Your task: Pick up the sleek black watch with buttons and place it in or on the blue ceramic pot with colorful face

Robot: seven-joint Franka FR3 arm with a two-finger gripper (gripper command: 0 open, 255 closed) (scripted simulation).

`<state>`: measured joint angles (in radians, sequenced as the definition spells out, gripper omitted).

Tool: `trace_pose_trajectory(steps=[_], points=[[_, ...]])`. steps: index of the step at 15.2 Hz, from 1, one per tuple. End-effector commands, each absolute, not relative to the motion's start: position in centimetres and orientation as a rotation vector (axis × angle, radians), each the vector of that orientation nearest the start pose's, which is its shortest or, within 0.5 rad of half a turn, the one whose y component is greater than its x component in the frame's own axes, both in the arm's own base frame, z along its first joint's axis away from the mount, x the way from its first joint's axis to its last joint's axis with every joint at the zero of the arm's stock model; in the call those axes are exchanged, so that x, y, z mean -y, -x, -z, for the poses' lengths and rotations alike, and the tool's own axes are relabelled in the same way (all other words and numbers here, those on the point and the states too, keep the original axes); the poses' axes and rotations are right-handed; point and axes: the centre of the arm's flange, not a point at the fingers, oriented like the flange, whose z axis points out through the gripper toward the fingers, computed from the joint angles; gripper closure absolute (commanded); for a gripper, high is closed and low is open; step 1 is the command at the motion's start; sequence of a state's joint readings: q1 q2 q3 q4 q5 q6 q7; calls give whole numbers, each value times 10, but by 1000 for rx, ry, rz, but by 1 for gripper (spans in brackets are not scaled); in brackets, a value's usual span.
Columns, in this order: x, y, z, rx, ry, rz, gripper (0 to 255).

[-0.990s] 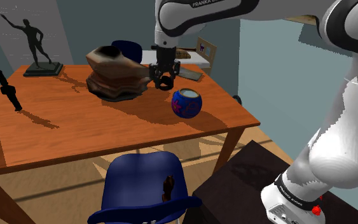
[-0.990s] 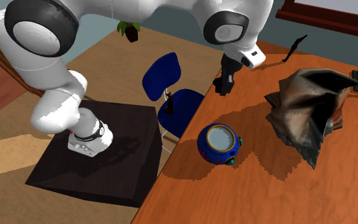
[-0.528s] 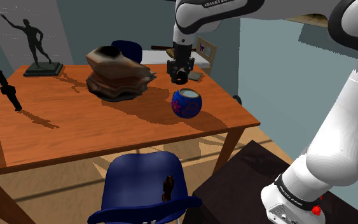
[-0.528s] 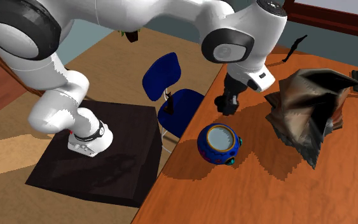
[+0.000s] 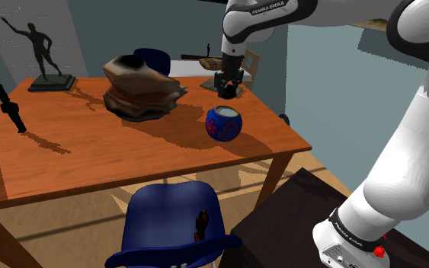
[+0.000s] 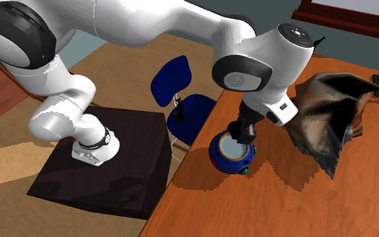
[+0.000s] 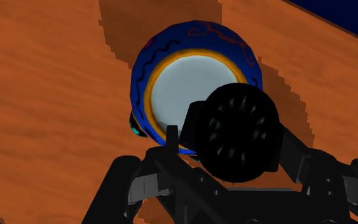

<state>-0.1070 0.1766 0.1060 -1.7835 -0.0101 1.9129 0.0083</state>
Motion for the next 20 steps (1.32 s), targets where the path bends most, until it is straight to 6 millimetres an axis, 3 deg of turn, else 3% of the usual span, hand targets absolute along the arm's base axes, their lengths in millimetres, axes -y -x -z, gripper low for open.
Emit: trace_pose_trajectory(steps=[1, 10, 17, 18, 20], points=[[6, -607, -438, -10, 3132, -72, 255], [6, -607, -392, -10, 3132, -72, 255], [6, -607, -392, -10, 3132, -72, 255], [6, -607, -392, -10, 3132, -72, 0], [6, -607, -392, -10, 3132, -72, 0]])
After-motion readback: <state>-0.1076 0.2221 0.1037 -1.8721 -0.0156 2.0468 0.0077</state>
